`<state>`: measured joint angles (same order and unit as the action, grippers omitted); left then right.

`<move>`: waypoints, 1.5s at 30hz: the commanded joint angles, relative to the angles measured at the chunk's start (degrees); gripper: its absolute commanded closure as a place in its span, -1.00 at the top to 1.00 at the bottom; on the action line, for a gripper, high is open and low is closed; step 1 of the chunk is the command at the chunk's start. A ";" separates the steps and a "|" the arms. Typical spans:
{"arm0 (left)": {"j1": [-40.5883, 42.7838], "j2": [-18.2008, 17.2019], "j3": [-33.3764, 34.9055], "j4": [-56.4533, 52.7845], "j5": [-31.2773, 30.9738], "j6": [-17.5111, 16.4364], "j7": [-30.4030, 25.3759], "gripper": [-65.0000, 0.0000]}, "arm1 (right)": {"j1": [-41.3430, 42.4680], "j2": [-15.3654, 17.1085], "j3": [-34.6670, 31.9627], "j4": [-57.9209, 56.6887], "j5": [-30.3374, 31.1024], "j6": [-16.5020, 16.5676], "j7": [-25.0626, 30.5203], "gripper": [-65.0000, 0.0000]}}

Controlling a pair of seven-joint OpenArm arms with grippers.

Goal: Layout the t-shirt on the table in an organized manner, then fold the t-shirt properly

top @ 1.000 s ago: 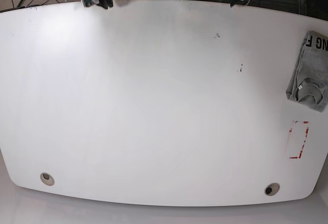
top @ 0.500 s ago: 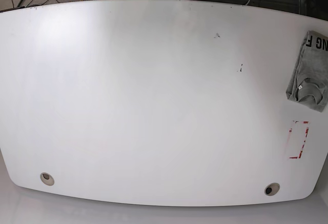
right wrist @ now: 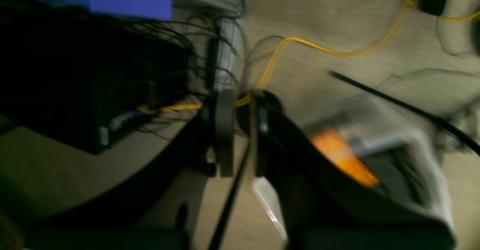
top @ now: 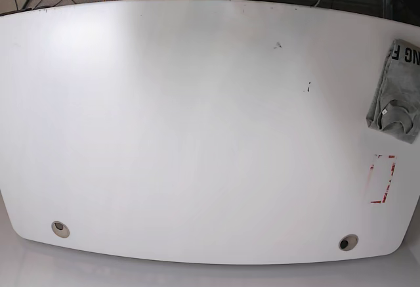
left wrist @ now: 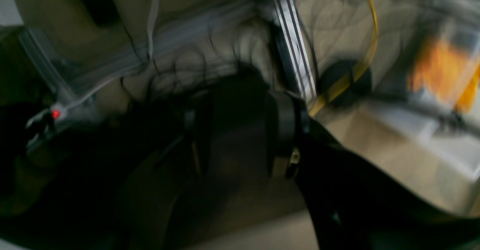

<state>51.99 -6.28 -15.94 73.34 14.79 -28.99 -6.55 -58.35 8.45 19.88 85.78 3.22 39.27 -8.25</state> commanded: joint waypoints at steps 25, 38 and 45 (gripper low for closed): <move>-30.40 -1.85 -0.01 -43.67 0.03 8.47 5.45 -0.32 | 28.94 0.21 -2.34 -37.29 -8.72 -1.24 1.09 -0.80; -42.98 -1.85 0.87 -63.19 0.03 10.93 5.36 -0.32 | 36.94 0.21 -6.03 -47.58 -8.72 -4.41 0.82 -0.80; -45.96 -1.58 7.20 -67.67 0.03 15.94 5.36 -0.32 | 39.49 0.21 -8.14 -52.85 -8.63 -8.28 1.17 -0.79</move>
